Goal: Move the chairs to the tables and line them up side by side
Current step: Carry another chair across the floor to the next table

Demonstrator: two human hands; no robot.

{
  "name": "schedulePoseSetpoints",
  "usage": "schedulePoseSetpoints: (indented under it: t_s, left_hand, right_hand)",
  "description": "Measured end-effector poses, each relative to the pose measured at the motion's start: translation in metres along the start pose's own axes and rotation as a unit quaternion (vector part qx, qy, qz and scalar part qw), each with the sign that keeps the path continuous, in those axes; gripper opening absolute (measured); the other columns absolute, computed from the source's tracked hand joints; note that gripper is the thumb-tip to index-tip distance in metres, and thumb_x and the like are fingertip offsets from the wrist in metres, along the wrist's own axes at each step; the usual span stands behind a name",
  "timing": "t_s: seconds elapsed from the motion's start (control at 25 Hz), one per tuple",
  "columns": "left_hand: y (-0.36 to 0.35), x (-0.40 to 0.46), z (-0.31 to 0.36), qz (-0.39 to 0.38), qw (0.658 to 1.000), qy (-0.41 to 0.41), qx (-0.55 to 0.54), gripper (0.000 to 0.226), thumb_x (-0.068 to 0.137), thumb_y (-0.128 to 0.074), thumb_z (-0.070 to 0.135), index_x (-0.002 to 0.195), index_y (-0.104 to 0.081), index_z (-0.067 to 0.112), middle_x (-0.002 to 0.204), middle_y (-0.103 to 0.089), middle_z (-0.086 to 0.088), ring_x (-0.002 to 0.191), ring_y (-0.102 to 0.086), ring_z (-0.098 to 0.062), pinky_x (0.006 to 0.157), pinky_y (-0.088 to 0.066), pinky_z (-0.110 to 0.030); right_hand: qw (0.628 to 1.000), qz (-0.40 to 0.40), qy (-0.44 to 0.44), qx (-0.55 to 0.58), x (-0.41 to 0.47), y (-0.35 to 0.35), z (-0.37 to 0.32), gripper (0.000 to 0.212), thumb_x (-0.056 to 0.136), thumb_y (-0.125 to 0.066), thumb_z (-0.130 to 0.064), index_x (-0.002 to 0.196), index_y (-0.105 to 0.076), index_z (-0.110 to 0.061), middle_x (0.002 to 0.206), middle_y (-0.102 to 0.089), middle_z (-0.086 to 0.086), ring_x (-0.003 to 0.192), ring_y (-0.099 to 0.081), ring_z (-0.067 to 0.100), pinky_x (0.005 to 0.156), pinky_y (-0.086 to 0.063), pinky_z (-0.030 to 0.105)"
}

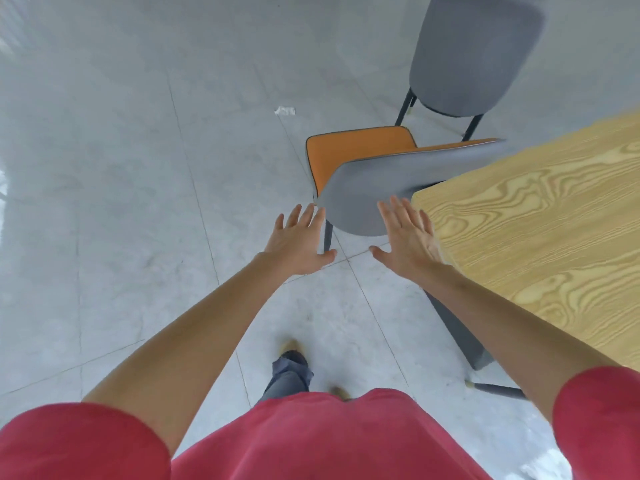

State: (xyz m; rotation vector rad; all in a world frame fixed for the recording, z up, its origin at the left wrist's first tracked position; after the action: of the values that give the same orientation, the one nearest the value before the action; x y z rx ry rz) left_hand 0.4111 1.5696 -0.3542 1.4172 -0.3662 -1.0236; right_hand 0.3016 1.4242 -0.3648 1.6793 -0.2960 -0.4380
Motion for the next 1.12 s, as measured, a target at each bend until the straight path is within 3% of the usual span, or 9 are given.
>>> schedulePoseSetpoints:
  t_s: [0.32,0.6,0.76,0.88,0.96,1.04,1.12]
  left_hand:
    - [0.039,0.079,0.0,0.026,0.993,-0.111,0.022,0.086,0.088,-0.048,0.048,0.145,0.003,0.009,0.156,0.001,-0.013,0.142,0.001,-0.028,0.114,-0.008,-0.047]
    - [0.051,0.148,0.044,0.015,0.983,-0.177,0.042,0.09,0.087,-0.05,0.05,0.145,0.004,0.008,0.155,0.0,-0.015,0.142,-0.002,-0.03,0.114,-0.011,-0.047]
    - [0.053,0.189,0.074,0.026,0.98,-0.194,0.025,0.089,0.086,-0.053,0.048,0.145,-0.001,0.007,0.154,-0.011,-0.016,0.141,-0.014,-0.03,0.112,-0.019,-0.044]
    - [0.05,0.213,0.089,0.044,0.979,-0.201,0.01,0.088,0.083,-0.057,0.048,0.145,-0.009,0.007,0.149,-0.029,-0.015,0.132,-0.035,-0.031,0.102,-0.035,-0.04]
    - [0.044,0.222,0.095,0.056,0.979,-0.197,0.003,0.083,0.082,-0.058,0.047,0.143,-0.017,0.01,0.137,-0.046,-0.013,0.115,-0.052,-0.031,0.08,-0.047,-0.037]
    - [0.04,0.227,0.099,0.088,0.973,-0.212,-0.013,0.071,0.082,-0.058,0.044,0.14,-0.029,0.015,0.116,-0.062,-0.008,0.095,-0.062,-0.029,0.061,-0.043,-0.032]
    - [0.042,0.234,0.102,0.12,0.964,-0.237,-0.025,0.062,0.081,-0.06,0.04,0.135,-0.04,0.016,0.103,-0.068,-0.004,0.082,-0.066,-0.027,0.055,-0.04,-0.027]
  right_hand:
    - [0.993,0.05,-0.109,0.004,0.042,0.014,0.02,0.081,0.089,-0.058,-0.035,0.148,-0.007,-0.013,0.157,0.0,0.014,0.144,-0.002,0.028,0.115,-0.011,0.047]
    - [0.983,0.066,-0.171,-0.012,0.077,0.031,0.08,0.082,0.087,-0.061,-0.027,0.147,-0.008,-0.012,0.157,-0.002,0.014,0.144,-0.002,0.028,0.116,-0.009,0.048]
    - [0.986,0.057,-0.155,-0.033,0.107,0.037,0.12,0.08,0.085,-0.064,-0.027,0.146,-0.014,-0.011,0.156,-0.011,0.012,0.144,-0.004,0.027,0.115,-0.007,0.048]
    - [0.991,0.009,-0.112,-0.068,0.134,0.034,0.146,0.073,0.082,-0.066,-0.037,0.141,-0.03,-0.013,0.149,-0.031,0.009,0.142,-0.015,0.024,0.116,-0.008,0.046]
    - [0.995,0.013,-0.04,-0.09,0.146,0.036,0.153,0.063,0.074,-0.075,-0.033,0.127,-0.05,-0.011,0.133,-0.053,0.009,0.132,-0.039,0.024,0.113,-0.021,0.044]
    - [0.993,0.059,0.033,-0.093,0.153,0.04,0.16,0.055,0.055,-0.088,-0.02,0.103,-0.066,-0.004,0.103,-0.071,0.014,0.099,-0.066,0.029,0.096,-0.046,0.044]
    - [0.989,0.09,0.079,-0.082,0.159,0.044,0.169,0.057,0.04,-0.093,-0.016,0.089,-0.07,0.0,0.085,-0.073,0.015,0.078,-0.071,0.031,0.077,-0.056,0.041]
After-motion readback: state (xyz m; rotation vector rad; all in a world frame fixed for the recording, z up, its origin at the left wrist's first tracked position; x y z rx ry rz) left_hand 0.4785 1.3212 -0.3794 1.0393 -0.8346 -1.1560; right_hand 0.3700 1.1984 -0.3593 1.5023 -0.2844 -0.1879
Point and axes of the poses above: each hand's wrist, its own x-axis towards the middle knuckle, its own y-axis out of the back of the hand, z = x × y, the point moved 3 cm from there along x, towards the middle knuckle
